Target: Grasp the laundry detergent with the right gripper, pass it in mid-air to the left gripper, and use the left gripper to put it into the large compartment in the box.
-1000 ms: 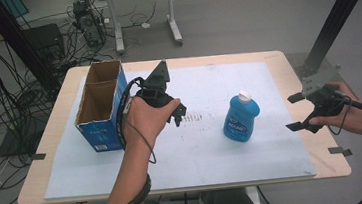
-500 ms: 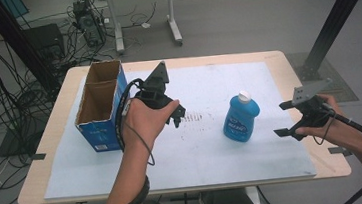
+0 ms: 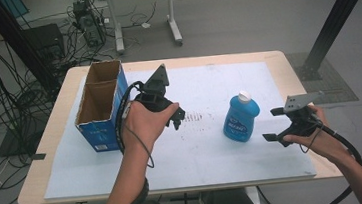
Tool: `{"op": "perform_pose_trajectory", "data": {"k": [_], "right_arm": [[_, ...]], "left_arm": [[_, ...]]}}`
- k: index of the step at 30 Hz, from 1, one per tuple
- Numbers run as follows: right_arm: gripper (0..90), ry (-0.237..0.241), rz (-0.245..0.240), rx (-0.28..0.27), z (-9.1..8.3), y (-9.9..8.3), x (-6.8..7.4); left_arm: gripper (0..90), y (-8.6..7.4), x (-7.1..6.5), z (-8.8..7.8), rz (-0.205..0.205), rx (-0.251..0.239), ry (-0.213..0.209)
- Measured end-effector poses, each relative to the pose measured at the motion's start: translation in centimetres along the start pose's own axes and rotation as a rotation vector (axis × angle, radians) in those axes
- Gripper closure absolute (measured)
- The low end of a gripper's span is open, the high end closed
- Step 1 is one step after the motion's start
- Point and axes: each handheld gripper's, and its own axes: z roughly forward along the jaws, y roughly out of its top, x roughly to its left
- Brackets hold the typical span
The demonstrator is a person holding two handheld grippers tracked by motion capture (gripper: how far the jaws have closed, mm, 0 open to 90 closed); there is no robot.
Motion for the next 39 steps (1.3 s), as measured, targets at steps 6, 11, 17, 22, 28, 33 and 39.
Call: {"op": "perform_pose_trajectory", "data": {"k": [6,11,17,22,28,33,39], "right_arm": [[3.4,0.001,0.002,-0.021,1.3,-0.1,0.5],[3.3,-0.004,0.01,-0.047,2.1,-0.1,0.7],[3.2,-0.009,0.02,-0.079,2.7,0.0,1.0],[3.1,-0.018,0.029,-0.106,3.3,0.1,1.2],[3.0,-0.03,0.035,-0.142,4.2,0.3,1.5],[2.8,-0.05,0.051,-0.173,4.9,0.4,1.7],[2.7,-0.064,0.063,-0.205,5.5,0.5,1.8]], "left_arm": [[6.3,0.0,-0.1,0.0,0.005,-0.003,0.001],[6.3,0.0,-0.1,0.1,0.007,-0.007,0.001],[6.3,0.0,-0.1,0.2,0.009,-0.004,0.005],[6.2,-0.1,0.0,0.2,0.009,-0.006,0.007],[6.2,-0.2,0.1,0.2,0.007,-0.005,0.008],[6.2,-0.2,0.1,0.3,0.007,-0.004,0.006],[6.2,-0.2,0.3,0.6,0.007,0.001,0.009]]}}
